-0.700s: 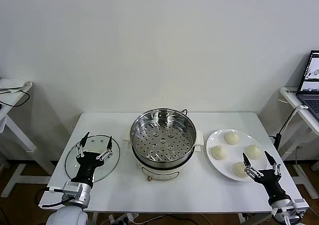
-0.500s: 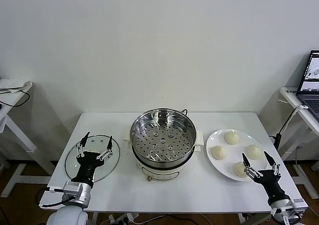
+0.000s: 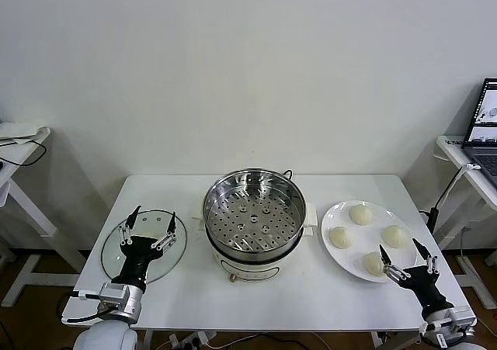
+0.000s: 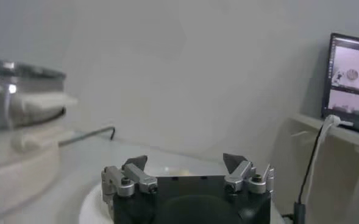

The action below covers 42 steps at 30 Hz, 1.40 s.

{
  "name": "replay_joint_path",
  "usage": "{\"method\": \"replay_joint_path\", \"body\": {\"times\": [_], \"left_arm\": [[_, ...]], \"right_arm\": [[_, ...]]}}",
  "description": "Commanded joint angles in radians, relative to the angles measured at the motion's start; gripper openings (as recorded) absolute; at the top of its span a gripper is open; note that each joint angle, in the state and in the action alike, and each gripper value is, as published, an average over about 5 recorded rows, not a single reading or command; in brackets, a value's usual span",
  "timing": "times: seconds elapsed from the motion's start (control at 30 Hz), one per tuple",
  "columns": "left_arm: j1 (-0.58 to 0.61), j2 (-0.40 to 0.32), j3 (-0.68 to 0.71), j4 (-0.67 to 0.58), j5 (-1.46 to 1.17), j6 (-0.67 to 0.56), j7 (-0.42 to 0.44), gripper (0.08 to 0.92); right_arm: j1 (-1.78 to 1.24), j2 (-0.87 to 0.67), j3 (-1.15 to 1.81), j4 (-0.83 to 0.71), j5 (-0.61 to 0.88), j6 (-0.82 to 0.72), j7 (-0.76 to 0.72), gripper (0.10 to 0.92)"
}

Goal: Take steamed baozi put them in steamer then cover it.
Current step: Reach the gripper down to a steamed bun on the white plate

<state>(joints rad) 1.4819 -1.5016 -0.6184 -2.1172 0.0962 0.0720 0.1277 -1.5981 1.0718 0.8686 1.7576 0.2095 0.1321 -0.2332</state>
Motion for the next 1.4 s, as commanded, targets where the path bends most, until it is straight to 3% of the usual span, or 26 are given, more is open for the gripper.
{"method": "replay_joint_path", "body": {"times": [0.03,0.37,0.6,0.9,1.2,1.4], "left_arm": [[0.002,0.0,0.0,-0.003,-0.001,-0.002,0.001,0.823],[0.017,0.007,0.0,-0.032,-0.002,-0.003,0.001,0.823],[0.022,0.006,0.004,-0.036,-0.002,-0.009,0.001,0.823],[0.02,0.003,0.004,-0.052,-0.002,-0.008,0.001,0.823],[0.017,-0.005,-0.003,-0.07,-0.002,-0.005,0.0,0.823],[0.019,-0.018,0.003,-0.073,-0.001,-0.004,0.0,0.823]], "right_arm": [[0.001,-0.091,0.003,-0.063,-0.108,0.007,-0.011,0.823],[0.013,-0.359,0.023,-0.187,-0.304,0.001,-0.146,0.823],[0.109,-0.539,0.009,-0.266,-0.358,-0.017,-0.346,0.823],[0.597,-0.733,-0.353,-0.465,-0.373,0.009,-0.648,0.823],[1.39,-0.707,-1.124,-0.653,-0.325,0.008,-0.932,0.823],[1.626,-0.571,-1.344,-0.8,-0.343,-0.006,-1.039,0.823]]}}
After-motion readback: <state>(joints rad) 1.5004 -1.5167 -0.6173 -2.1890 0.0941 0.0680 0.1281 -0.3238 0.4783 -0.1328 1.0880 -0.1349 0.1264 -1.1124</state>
